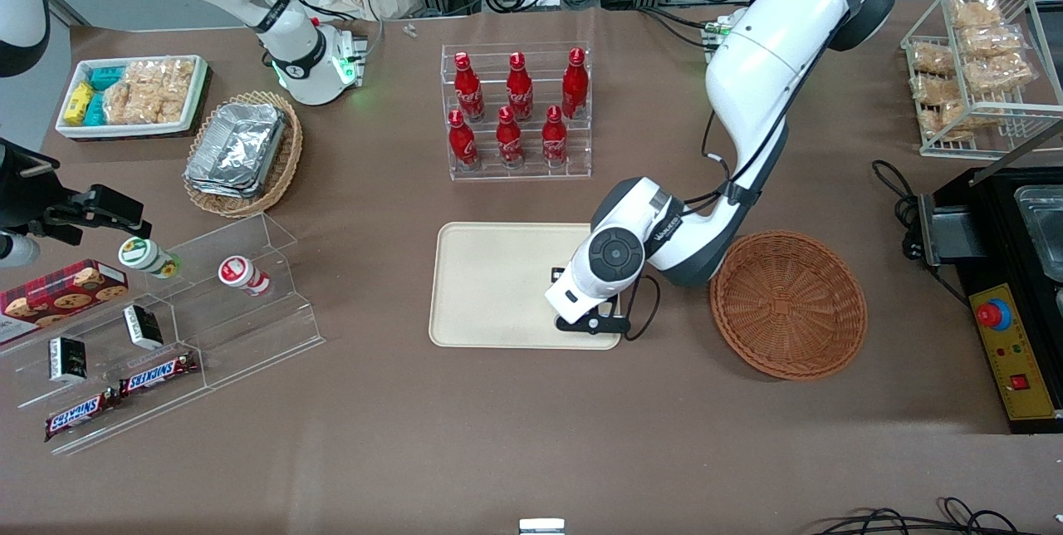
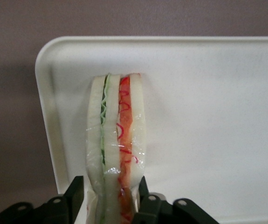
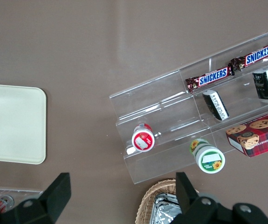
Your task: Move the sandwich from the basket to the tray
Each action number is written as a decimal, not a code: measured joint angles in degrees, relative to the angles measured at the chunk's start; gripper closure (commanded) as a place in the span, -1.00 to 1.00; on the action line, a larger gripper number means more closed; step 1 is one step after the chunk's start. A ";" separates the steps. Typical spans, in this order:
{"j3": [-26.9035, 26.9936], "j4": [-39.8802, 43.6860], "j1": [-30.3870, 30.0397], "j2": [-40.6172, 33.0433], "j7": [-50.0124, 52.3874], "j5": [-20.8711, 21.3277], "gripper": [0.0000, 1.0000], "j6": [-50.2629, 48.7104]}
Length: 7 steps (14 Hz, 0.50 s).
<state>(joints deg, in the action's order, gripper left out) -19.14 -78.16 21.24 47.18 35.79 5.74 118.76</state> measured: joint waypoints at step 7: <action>1.10 0.27 -3.86 -11.58 0.07 0.33 -1.00 -7.46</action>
<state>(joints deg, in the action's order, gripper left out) -18.04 -77.89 17.38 35.60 35.86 6.08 111.30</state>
